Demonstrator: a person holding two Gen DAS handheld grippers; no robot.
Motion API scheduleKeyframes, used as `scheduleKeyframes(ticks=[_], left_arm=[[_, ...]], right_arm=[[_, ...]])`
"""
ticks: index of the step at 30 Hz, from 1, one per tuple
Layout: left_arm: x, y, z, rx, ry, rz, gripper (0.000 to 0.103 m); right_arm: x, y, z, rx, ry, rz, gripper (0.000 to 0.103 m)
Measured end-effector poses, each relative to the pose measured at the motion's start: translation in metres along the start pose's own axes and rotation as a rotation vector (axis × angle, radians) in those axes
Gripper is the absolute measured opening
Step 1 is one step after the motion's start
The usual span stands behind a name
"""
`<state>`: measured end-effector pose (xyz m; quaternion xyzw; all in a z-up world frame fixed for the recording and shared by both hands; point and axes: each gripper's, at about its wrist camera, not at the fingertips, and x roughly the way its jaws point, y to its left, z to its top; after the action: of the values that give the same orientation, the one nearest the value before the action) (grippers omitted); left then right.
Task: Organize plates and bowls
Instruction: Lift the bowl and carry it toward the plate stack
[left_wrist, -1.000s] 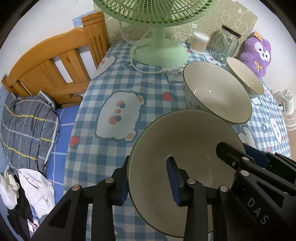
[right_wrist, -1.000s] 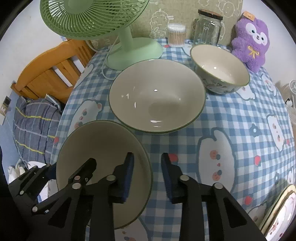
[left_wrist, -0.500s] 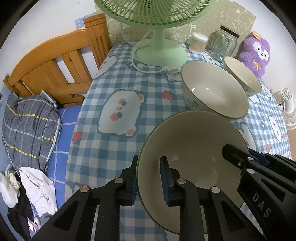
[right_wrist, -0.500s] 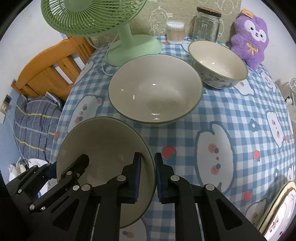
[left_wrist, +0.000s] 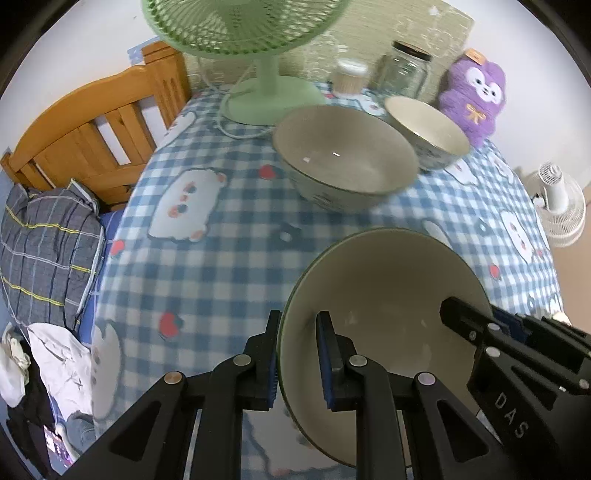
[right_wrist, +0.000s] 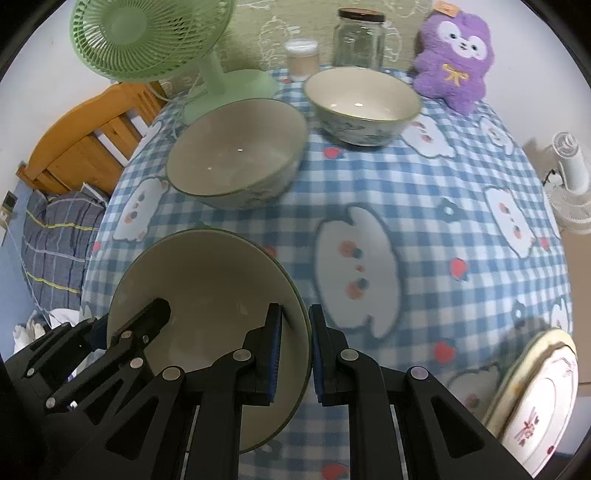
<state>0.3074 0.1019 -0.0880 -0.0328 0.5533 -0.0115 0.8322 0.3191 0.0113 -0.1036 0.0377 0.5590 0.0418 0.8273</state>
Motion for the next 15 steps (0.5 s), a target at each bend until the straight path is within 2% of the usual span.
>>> scheduleKeyframes(ticks=[15], left_arm=[[-0.020, -0.075, -0.049, 0.030, 0.002, -0.001, 0.016]], right_arm=[[-0.030, -0.068, -0.052, 0.018, 0.010, -0.006, 0.017]])
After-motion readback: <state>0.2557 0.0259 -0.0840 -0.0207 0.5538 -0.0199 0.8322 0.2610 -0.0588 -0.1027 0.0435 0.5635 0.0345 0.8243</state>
